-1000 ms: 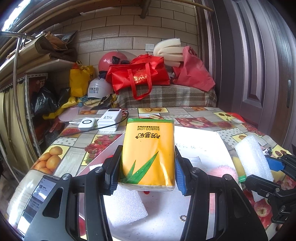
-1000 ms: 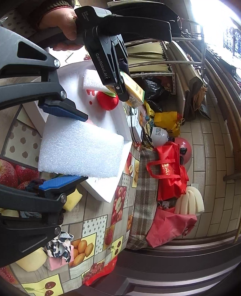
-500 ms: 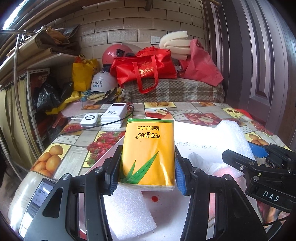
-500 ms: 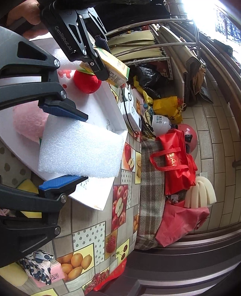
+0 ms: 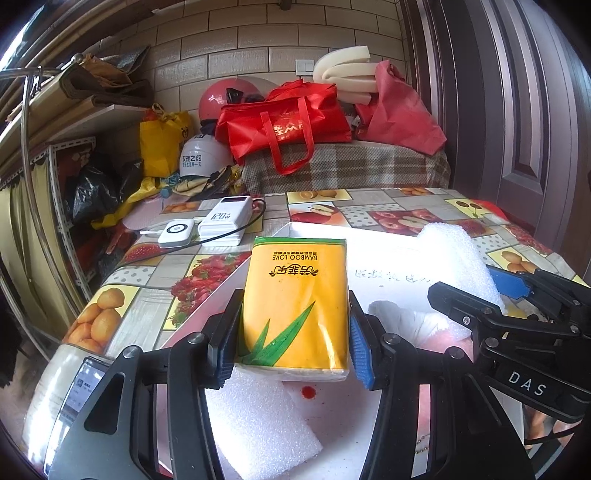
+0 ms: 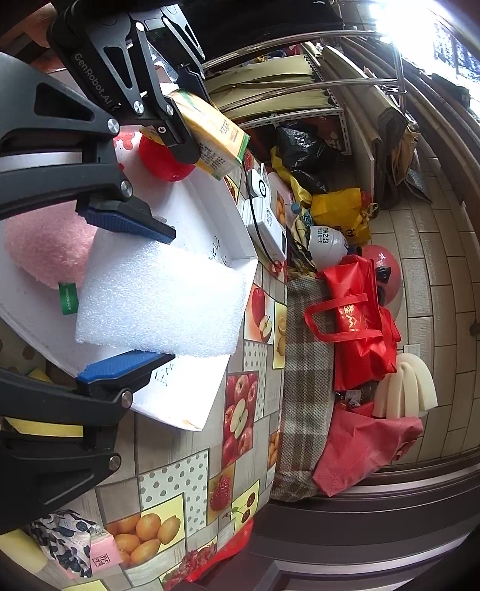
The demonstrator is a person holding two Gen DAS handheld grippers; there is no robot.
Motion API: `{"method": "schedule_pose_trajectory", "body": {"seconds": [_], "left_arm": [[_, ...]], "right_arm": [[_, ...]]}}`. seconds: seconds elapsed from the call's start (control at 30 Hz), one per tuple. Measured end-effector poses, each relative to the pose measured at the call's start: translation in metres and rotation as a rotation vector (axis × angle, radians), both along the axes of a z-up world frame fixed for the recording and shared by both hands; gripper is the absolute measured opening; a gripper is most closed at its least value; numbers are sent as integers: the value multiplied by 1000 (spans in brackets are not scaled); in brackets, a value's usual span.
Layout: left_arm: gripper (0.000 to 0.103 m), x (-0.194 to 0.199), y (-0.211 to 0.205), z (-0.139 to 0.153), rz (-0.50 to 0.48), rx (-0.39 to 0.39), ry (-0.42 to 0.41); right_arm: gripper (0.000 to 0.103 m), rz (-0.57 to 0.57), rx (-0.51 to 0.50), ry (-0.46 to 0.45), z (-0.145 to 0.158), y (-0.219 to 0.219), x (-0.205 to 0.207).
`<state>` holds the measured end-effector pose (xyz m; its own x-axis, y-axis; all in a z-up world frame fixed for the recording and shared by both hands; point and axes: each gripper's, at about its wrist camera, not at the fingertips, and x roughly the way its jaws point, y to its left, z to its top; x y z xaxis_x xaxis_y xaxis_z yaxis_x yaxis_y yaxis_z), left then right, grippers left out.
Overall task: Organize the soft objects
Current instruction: 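Open the left gripper to drop the tissue pack while the right gripper drops the foam block, then withdraw both grippers from the box back toward the object pile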
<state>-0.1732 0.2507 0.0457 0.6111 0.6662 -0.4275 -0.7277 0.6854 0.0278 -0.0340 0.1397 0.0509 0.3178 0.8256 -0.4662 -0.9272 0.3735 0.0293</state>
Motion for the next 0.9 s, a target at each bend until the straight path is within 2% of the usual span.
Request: {"method": "schedule_pose_trajectory", "body": {"seconds": [0.07, 0.1, 0.13, 0.2, 0.4, 0.53, 0.63, 0.8, 0.9], "left_arm": [[61, 0, -3, 1, 6, 18, 2], [68, -2, -4, 2, 24, 30, -6], [77, -7, -4, 3, 38, 32, -24], [89, -14, -1, 4, 63, 22, -58], [90, -19, 0, 5, 88, 31, -72], [90, -21, -3, 6, 95, 51, -80], [90, -22, -3, 6, 99, 53, -88], [90, -23, -3, 6, 102, 51, -89], [90, -23, -4, 6, 112, 54, -92]], "right_arm": [[61, -1, 5, -2, 1, 0, 0], [72, -4, 14, -10, 1, -1, -1], [80, -22, 27, -22, 2, -3, -2], [83, -41, 65, -29, 4, -10, -2], [84, -42, 77, -74, 5, -9, -9], [90, -63, 100, -86, 6, -15, -9], [90, -71, 117, -100, 7, -19, -11], [90, -81, 104, -125, 7, -18, -14], [90, -111, 53, -128, 5, -12, -13]]}}
